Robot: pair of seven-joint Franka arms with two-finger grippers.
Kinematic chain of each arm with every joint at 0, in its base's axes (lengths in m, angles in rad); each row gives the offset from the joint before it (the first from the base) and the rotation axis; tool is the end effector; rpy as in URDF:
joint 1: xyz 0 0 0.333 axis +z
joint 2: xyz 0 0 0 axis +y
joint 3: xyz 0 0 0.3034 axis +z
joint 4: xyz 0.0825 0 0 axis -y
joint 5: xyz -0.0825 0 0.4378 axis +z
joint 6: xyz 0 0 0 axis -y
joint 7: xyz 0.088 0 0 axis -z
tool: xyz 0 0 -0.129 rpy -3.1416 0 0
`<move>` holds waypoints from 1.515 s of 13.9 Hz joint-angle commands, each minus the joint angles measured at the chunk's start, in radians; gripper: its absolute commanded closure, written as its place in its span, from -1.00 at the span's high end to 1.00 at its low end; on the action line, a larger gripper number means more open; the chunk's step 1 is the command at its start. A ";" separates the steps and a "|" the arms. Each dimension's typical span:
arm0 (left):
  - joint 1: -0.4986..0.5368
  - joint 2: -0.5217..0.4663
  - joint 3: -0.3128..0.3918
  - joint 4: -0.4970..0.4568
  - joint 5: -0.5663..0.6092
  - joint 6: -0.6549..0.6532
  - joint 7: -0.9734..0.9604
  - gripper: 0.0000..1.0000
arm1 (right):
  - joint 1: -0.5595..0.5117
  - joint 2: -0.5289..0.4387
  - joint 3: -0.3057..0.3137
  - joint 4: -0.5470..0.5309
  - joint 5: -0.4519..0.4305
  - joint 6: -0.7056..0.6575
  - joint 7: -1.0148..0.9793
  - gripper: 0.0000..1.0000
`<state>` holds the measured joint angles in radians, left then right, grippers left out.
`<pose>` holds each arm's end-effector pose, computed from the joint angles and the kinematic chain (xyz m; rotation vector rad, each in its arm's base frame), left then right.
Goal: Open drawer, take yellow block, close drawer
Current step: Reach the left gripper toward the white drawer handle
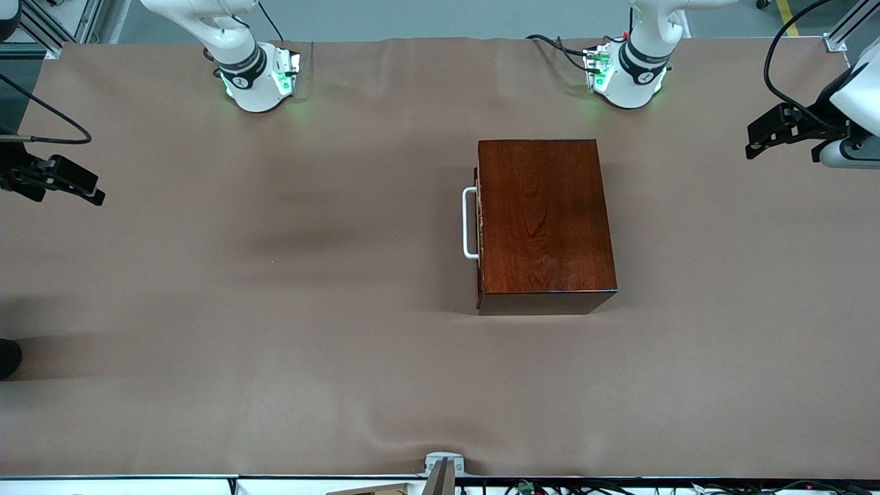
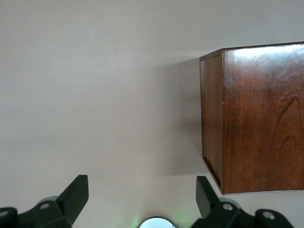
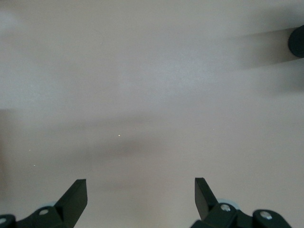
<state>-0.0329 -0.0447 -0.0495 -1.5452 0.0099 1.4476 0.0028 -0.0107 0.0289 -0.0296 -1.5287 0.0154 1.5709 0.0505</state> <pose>0.5789 -0.0470 0.6193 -3.1236 0.1315 0.0820 0.6172 -0.0227 0.5944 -3.1237 0.1417 -0.0207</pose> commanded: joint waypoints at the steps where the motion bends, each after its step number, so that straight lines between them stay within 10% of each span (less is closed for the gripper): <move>1: 0.004 0.002 -0.004 0.011 0.005 -0.010 0.019 1.00 | -0.011 -0.018 0.010 -0.008 -0.005 0.001 -0.003 1.00; 21: -0.111 0.213 -0.151 0.169 -0.008 -0.003 -0.480 1.00 | -0.011 -0.018 0.010 -0.008 -0.005 0.001 -0.003 1.00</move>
<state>-0.1247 0.1304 -0.2022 -1.4212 0.0094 1.4510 -0.4642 -0.0107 0.0289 -0.0295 -1.5287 0.0154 1.5710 0.0505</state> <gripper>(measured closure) 0.000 0.000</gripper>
